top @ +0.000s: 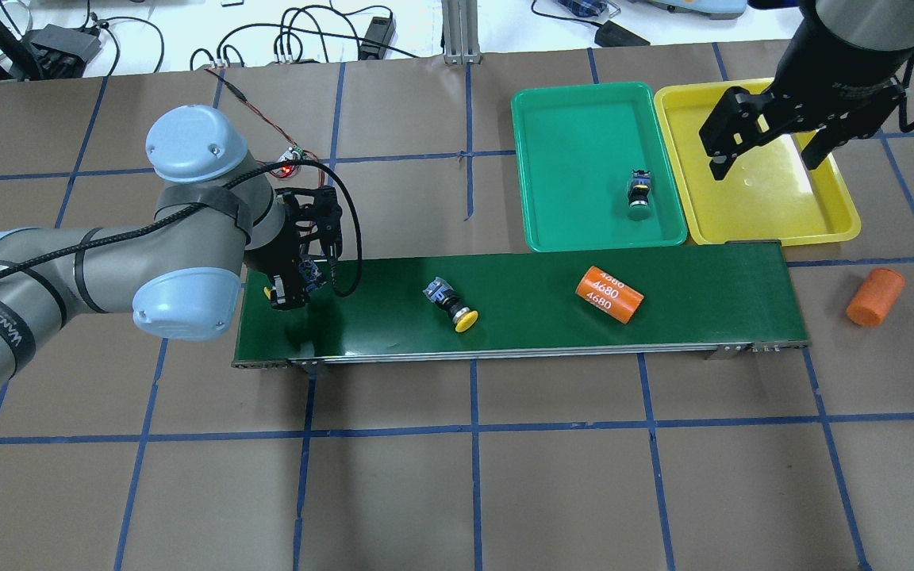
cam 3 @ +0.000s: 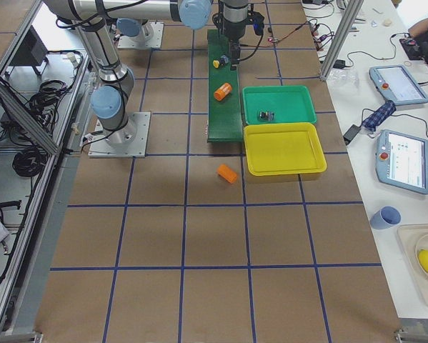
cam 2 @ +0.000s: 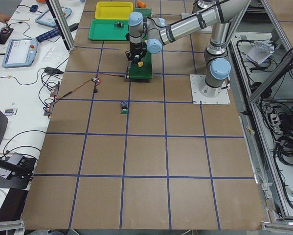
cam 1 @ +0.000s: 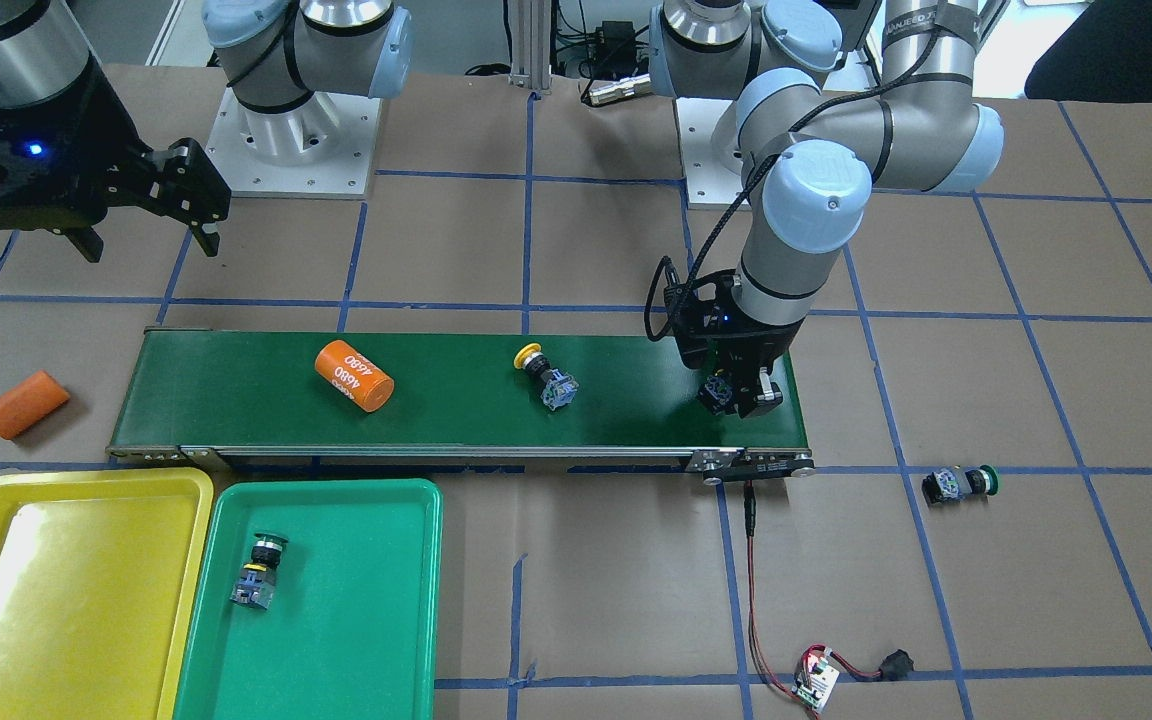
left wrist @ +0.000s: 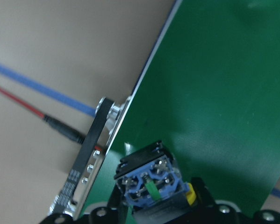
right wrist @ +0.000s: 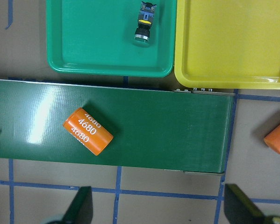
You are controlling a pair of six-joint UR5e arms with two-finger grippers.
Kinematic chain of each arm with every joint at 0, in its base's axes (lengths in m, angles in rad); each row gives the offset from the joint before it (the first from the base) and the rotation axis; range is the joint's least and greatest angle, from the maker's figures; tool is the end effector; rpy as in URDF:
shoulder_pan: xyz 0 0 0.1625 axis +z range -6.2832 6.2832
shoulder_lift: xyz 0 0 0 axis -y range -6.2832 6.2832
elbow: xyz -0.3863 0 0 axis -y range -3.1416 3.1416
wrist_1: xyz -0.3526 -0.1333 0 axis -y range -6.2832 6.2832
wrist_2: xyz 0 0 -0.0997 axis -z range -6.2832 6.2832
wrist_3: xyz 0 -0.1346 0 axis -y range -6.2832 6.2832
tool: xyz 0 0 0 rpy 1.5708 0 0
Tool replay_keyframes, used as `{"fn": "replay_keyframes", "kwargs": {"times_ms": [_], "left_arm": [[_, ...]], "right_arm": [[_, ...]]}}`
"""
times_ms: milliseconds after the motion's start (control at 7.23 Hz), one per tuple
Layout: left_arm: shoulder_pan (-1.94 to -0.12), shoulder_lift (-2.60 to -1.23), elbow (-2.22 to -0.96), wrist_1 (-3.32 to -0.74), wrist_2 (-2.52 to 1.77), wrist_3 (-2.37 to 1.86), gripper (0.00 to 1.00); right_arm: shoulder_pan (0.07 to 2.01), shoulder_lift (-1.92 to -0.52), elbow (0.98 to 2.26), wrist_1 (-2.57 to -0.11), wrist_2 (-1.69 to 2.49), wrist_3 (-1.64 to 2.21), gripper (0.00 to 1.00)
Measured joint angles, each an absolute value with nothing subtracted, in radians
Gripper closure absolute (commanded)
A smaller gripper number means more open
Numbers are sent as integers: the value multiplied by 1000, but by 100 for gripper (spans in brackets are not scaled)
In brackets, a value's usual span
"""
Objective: Sort buttons by color to trays
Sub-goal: 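Place the yellow-capped switch on the conveyor with the left gripper, then raise the left gripper away while the right gripper lowers toward the conveyor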
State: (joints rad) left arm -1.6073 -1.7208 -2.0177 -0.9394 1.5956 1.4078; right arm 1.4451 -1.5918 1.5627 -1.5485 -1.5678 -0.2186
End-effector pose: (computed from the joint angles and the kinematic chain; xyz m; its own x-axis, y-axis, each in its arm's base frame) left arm -0.1464 -0.4486 0.2152 -0.1261 0.9913 -0.0380 0.9917 0.1269 0.0189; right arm 0.0769 -0.4582 0.4251 -0.9957 -0.0928 -0.0014 -0.0928 0.9957 -0.0073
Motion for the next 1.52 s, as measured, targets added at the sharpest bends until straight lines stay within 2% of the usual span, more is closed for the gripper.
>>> {"fn": "replay_keyframes", "kwargs": {"times_ms": [138, 276, 691, 968, 1521], "left_arm": [[-1618, -1713, -2042, -931, 1596, 1447, 40], [-1629, -1704, -2058, -923, 1600, 1461, 0], [-1637, -1698, -2068, -903, 1605, 1460, 0], [-1608, -1690, -2024, -897, 1606, 1420, 0], [-1292, -1762, -1910, -936, 1593, 1246, 0]], "right_arm": [[1438, -1592, 1558, -1537, -1575, -242, 0], [1436, -1592, 1549, -1514, -1582, -253, 0], [1450, -1574, 1555, -1501, -1577, -248, 0], [1462, -1556, 1584, -1507, -1565, -243, 0], [1486, -1583, 1762, -1652, -1543, -208, 0]]}}
